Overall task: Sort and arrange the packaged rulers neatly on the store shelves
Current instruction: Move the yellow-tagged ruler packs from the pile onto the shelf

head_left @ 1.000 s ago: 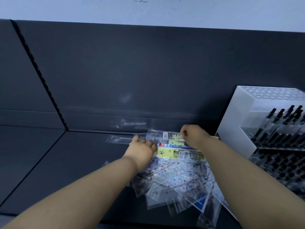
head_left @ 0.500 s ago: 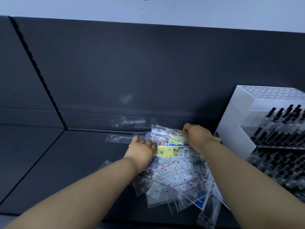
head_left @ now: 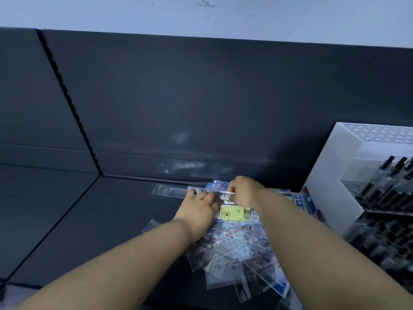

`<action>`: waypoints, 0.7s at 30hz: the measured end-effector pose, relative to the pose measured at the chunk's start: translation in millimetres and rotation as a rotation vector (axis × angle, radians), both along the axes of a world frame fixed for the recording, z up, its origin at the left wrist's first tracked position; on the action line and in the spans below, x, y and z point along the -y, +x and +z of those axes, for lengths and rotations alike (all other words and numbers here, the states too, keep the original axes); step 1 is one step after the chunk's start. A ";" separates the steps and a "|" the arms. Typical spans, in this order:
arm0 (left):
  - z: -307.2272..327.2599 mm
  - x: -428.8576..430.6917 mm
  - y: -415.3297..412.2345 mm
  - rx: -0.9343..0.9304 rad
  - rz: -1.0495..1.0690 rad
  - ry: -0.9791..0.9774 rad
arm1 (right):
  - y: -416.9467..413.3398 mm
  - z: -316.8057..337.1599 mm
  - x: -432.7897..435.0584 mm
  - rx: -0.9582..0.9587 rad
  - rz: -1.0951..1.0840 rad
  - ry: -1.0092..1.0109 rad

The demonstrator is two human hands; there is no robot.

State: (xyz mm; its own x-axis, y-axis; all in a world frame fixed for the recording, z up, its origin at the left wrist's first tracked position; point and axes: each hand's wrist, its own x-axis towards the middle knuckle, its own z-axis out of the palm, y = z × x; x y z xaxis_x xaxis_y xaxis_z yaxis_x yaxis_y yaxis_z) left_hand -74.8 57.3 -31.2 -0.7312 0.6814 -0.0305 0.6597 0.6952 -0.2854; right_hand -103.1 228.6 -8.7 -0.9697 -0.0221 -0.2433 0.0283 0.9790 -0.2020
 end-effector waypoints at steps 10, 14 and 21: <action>7.4 0.0 -1.5 0.122 -0.004 0.037 | 2.3 12.6 -41.5 0.004 -0.142 0.042; 9.3 1.2 2.1 0.126 -0.054 0.085 | 10.8 6.6 -49.1 0.025 -0.215 0.070; 9.1 -0.2 0.9 0.138 -0.050 0.045 | 3.0 3.1 -40.4 -0.009 -0.179 -0.213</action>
State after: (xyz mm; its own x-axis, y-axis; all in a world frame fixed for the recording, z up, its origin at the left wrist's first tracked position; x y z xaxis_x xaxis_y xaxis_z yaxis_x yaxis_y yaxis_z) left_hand -73.8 57.5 -22.1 -0.6876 0.7195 -0.0970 0.7244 0.6708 -0.1592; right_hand -100.1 269.0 -5.6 -0.9649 0.1000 -0.2428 0.1942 0.8942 -0.4033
